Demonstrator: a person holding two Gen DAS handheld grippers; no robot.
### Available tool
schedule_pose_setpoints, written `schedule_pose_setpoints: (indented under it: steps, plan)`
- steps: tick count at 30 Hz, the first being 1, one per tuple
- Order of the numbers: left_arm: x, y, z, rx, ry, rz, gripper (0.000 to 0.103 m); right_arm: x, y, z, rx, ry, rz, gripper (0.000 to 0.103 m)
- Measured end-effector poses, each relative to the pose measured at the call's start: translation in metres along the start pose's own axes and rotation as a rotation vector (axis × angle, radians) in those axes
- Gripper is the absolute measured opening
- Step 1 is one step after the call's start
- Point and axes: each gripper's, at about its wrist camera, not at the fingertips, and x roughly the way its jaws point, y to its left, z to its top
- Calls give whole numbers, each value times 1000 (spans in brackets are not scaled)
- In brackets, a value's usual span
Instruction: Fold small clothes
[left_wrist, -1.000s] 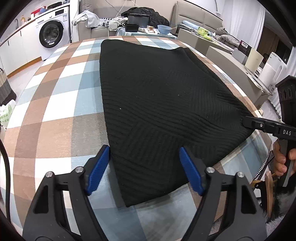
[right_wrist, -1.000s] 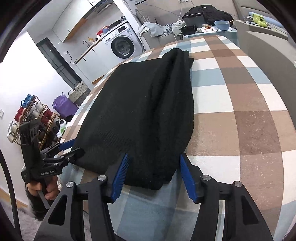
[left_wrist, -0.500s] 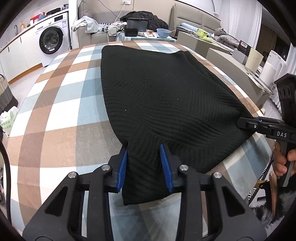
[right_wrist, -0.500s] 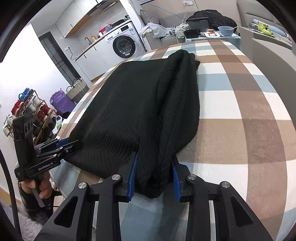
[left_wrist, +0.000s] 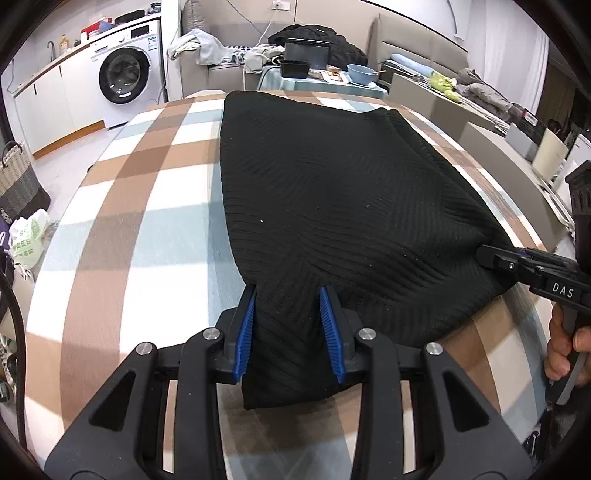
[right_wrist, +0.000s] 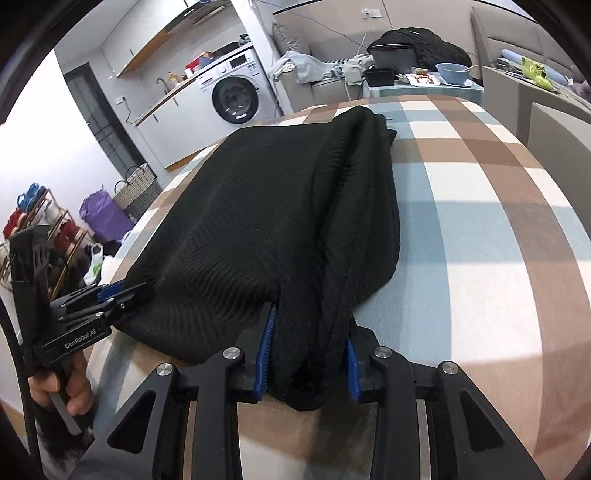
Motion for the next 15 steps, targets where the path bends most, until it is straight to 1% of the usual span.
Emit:
schedule_pose_setpoints:
  steps: [4,8,15]
  plan:
    - [9,6,9,-25,-2,2,31,7,1,10,12,12,-8,33]
    - [11,6,9,-29,-11,8,31,3,3,8,6,17,-1,33]
    - [14,5,10,-29,-13,14,31,5,6,8,-30,13,-24,34]
